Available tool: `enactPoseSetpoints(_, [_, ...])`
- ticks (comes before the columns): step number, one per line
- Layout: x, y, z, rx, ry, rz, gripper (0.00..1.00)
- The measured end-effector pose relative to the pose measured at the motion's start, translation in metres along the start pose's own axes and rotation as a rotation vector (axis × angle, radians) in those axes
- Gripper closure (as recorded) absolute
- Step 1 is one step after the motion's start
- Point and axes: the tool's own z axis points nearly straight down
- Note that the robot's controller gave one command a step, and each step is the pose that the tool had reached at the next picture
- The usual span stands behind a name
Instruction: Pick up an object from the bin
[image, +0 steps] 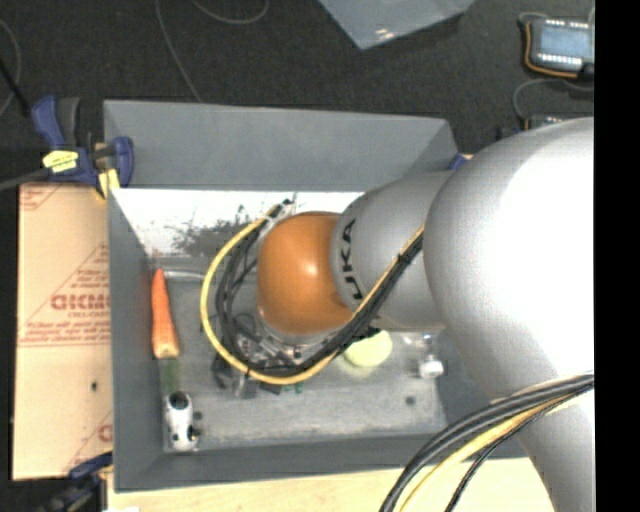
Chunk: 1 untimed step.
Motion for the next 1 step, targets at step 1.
enactPoseSetpoints(1, [0.002,-0.001,-0.0317,0.003,0.01,-0.004,1.0])
